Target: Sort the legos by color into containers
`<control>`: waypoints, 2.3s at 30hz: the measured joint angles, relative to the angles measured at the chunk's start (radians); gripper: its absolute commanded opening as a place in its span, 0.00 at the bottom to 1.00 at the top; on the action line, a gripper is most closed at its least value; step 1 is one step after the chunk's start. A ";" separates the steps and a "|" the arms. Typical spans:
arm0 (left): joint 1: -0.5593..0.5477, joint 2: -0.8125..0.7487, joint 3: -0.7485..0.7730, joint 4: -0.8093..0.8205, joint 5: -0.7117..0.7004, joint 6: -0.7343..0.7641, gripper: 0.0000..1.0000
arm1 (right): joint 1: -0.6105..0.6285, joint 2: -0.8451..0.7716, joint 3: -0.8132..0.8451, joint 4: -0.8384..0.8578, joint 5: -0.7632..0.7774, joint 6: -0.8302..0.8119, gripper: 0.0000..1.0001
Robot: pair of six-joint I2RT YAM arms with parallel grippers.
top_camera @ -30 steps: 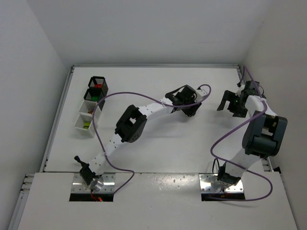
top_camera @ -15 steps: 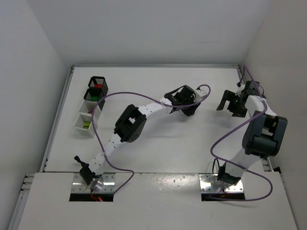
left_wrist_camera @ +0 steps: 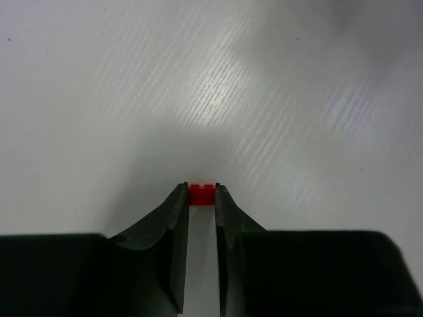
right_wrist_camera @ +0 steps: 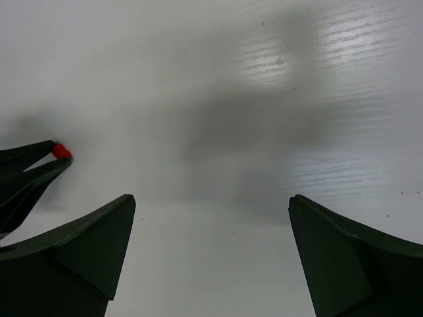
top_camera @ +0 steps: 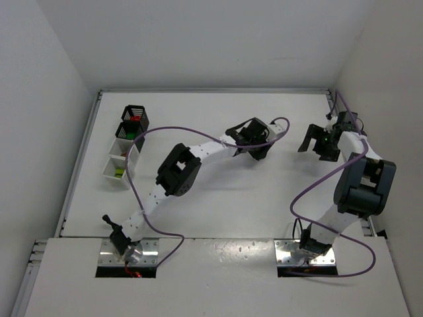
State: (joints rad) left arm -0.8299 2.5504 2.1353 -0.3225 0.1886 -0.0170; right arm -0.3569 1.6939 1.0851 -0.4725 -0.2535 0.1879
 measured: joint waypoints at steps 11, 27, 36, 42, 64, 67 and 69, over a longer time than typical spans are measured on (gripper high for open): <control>0.014 -0.008 0.001 -0.020 0.009 0.001 0.08 | 0.000 0.000 0.000 0.000 -0.014 -0.001 1.00; 0.514 -0.464 -0.197 -0.256 0.029 -0.014 0.08 | 0.087 0.000 0.039 -0.006 -0.122 -0.097 0.96; 0.830 -0.554 -0.167 -0.325 0.035 -0.042 0.08 | 0.182 0.029 0.145 -0.015 -0.122 -0.159 0.96; 0.924 -0.550 -0.167 -0.387 0.035 -0.045 0.08 | 0.224 0.079 0.185 -0.016 -0.114 -0.174 0.96; 0.960 -0.469 -0.169 -0.402 -0.034 -0.036 0.22 | 0.264 0.093 0.187 -0.026 -0.088 -0.190 0.99; 0.963 -0.453 -0.170 -0.403 -0.040 -0.031 0.38 | 0.265 0.104 0.187 -0.026 -0.087 -0.190 0.99; 0.965 -0.449 -0.172 -0.404 -0.046 -0.027 0.52 | 0.266 0.109 0.187 -0.026 -0.085 -0.190 0.99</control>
State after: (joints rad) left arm 0.1349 2.1014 1.9636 -0.7269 0.1425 -0.0437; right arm -0.0906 1.8034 1.2724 -0.4988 -0.3382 -0.0021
